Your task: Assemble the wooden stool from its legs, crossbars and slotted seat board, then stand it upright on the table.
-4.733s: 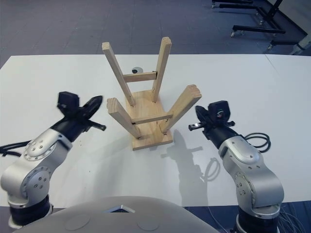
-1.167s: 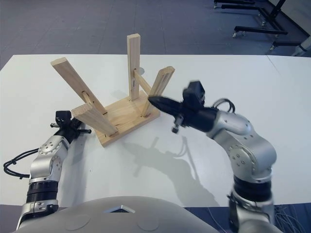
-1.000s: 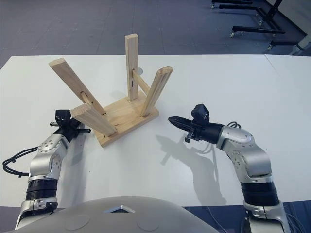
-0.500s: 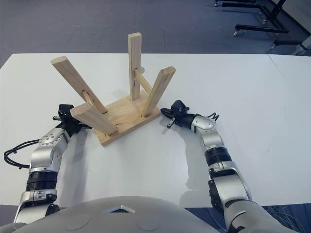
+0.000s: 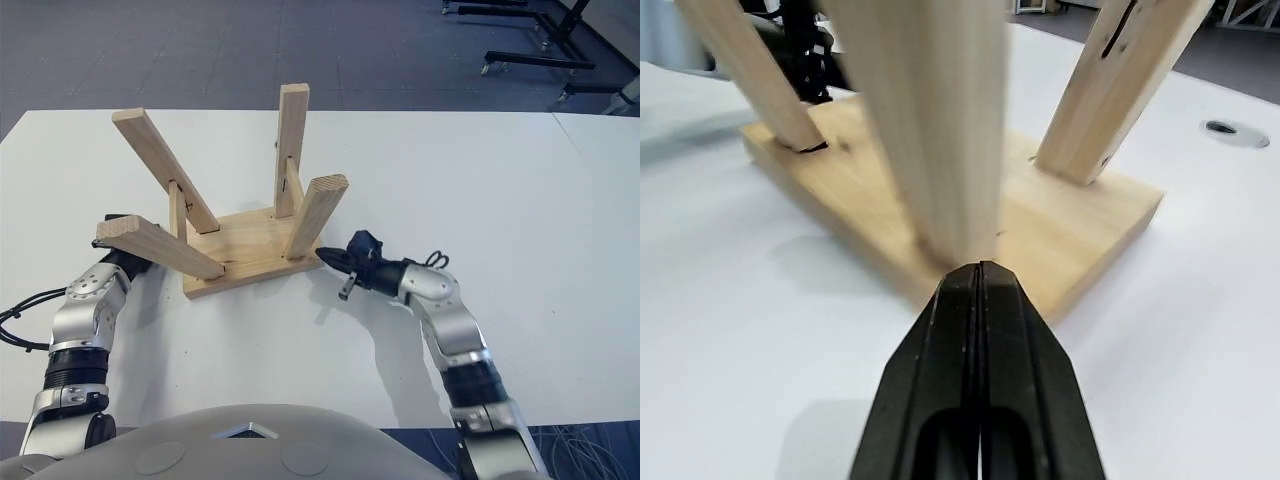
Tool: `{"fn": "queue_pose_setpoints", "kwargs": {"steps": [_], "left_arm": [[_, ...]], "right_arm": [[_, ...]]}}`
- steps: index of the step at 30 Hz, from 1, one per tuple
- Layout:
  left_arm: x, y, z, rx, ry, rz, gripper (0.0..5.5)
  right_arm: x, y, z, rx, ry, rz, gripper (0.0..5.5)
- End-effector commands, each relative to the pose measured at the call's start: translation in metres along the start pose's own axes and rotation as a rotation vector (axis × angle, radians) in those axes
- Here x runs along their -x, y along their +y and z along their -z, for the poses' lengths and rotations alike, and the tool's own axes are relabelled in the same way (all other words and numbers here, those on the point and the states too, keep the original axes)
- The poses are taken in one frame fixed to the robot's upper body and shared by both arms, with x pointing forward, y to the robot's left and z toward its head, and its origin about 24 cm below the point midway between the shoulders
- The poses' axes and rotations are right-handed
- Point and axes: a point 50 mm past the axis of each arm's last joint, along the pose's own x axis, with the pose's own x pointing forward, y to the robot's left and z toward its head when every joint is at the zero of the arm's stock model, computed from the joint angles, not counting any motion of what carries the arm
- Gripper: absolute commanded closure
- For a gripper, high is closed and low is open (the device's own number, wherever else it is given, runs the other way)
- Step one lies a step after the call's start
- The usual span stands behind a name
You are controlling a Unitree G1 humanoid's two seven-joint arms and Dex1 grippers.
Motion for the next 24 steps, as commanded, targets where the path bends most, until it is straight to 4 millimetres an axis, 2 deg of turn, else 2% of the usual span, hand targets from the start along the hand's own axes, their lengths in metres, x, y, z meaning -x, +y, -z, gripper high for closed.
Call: {"fn": "queue_pose_setpoints", "kwargs": {"steps": [1,4,6,10,14,17,19,22,24], "left_arm": [[0.002,0.009,0.001,-0.005,0.005,-0.030,5.47],[0.000,0.007,0.000,-0.007,-0.001,-0.025,5.47],[0.000,0.005,0.000,-0.007,-0.002,-0.019,5.47],[-0.003,0.000,0.000,-0.012,0.000,0.004,5.47],[-0.013,-0.018,-0.004,-0.039,-0.006,0.071,5.47],[-0.019,-0.028,-0.007,-0.052,-0.018,0.100,5.47],[-0.022,-0.033,-0.008,-0.059,-0.024,0.110,5.47],[-0.024,-0.034,-0.006,-0.067,-0.024,0.114,5.47],[-0.023,-0.033,-0.004,-0.070,-0.024,0.111,5.47]], "right_arm": [[0.017,-0.005,0.007,-0.020,0.051,0.063,5.50],[0.023,-0.027,0.004,-0.001,0.026,0.203,5.50],[0.020,-0.041,-0.001,0.044,0.005,0.296,5.50],[-0.005,-0.056,0.002,0.092,0.037,0.316,5.50],[-0.036,-0.046,0.002,0.136,0.063,0.179,5.50],[-0.044,-0.037,-0.003,0.151,0.051,0.113,5.50],[-0.042,-0.032,-0.007,0.156,0.042,0.079,5.50],[-0.031,-0.026,-0.009,0.153,0.053,0.064,5.50],[-0.022,-0.015,-0.008,0.130,0.065,0.052,5.50]]}}
